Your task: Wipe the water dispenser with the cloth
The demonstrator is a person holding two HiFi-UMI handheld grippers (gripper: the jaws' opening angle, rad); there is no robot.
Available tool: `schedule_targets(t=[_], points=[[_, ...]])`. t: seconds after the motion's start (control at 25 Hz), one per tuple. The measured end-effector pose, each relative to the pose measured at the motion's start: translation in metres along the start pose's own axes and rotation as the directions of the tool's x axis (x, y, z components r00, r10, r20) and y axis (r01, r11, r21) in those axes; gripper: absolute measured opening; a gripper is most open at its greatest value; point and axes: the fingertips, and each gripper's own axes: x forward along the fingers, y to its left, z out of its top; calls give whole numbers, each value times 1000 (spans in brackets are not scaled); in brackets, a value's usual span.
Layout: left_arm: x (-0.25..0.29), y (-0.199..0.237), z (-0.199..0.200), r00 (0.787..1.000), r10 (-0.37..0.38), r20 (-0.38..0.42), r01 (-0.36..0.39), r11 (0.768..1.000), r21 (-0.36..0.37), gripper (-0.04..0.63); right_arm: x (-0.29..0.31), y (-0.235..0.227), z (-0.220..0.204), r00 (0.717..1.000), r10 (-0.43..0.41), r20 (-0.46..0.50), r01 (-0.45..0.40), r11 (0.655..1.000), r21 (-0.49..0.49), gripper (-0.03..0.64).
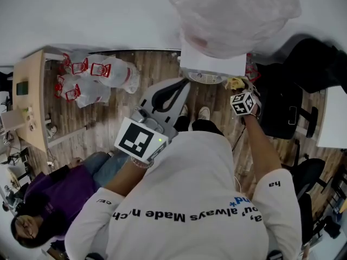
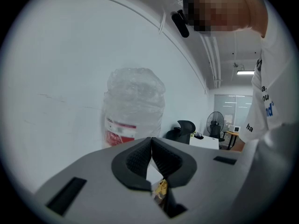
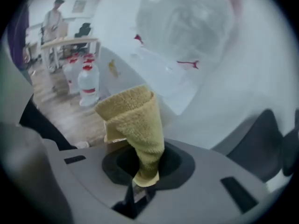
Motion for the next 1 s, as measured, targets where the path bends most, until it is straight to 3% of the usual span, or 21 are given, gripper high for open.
schedule_targets(t=[0.12,0.32,1.0], points=[[0,-1,-3,1000,4,-3,-4,1000,-7,20,4,-4,-1,1000,27,-4,-26,986,166,61],[-4,1,-12,1000,20,-10,-20,1000,-21,20,11,-1,-4,998,60,-22,-51,953,299,63],[-2,25,-65,997,67,-47,-70,996,-59,20,51,21,-27,990,130,-54,-91,886,456,64]])
